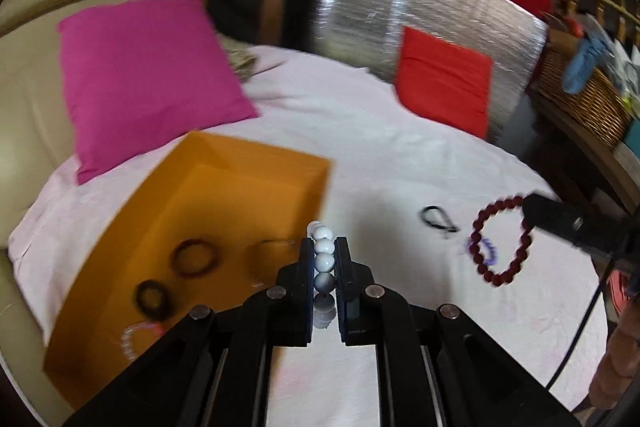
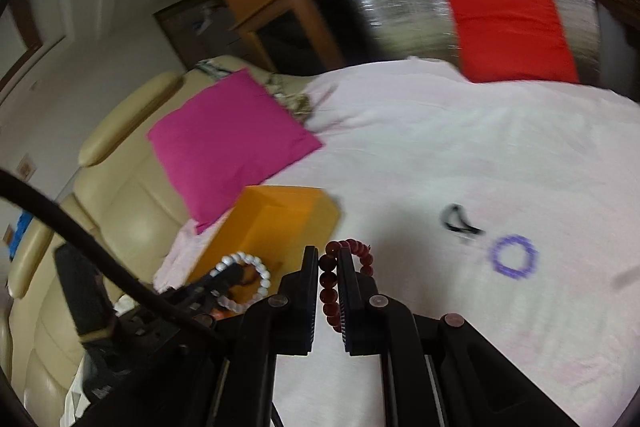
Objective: Organize jewelry
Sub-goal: 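Carry the white bracelet with the left tool while the right tool carries the red bracelet to the box, then open both tools over the orange box to drop the white and red bracelets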
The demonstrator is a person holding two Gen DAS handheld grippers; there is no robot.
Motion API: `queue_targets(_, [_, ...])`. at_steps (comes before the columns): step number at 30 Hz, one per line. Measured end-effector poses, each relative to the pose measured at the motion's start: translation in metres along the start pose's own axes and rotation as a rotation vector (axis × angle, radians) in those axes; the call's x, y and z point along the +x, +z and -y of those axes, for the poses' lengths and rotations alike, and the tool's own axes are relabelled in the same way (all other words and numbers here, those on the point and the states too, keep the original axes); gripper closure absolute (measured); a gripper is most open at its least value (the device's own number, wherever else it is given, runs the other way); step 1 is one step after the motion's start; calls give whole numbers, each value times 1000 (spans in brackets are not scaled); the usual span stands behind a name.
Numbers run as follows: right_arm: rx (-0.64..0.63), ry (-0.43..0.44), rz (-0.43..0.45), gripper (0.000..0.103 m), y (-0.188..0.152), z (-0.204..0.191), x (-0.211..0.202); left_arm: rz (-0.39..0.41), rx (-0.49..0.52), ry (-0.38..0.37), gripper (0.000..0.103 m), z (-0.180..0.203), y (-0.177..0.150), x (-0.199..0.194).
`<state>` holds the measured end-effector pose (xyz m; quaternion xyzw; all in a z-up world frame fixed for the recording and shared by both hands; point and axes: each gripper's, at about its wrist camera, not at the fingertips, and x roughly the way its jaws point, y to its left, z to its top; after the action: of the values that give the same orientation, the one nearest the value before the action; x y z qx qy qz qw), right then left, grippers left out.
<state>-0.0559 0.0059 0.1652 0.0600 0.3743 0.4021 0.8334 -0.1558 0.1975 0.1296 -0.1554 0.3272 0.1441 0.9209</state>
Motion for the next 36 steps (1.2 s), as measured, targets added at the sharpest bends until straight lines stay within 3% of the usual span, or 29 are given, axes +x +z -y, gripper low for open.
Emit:
queue_targets(8, [-57, 98, -62, 93, -3, -62, 52, -77, -111, 114, 93, -67, -18, -4])
queue_targets(14, [-44, 152, -135, 93, -20, -84, 99, -225, -200, 63, 93, -95, -41, 21])
queue_targets(23, [-7, 154, -231, 93, -36, -85, 156, -301, -245, 48, 92, -105, -50, 34])
queue_targets(26, [-22, 142, -256, 92, -40, -90, 170, -316, -278, 47, 85, -111, -52, 35])
queue_targets(28, [-11, 140, -273, 90, -43, -90, 176, -306, -290, 59, 70, -115, -48, 35])
queue_targets(30, [12, 149, -275, 90, -41, -88, 178, -293, -296, 78, 64, -118, -47, 32])
queue_targets(36, [41, 164, -240, 90, -37, -74, 159, -258, -305, 78, 60, -118, -45, 28])
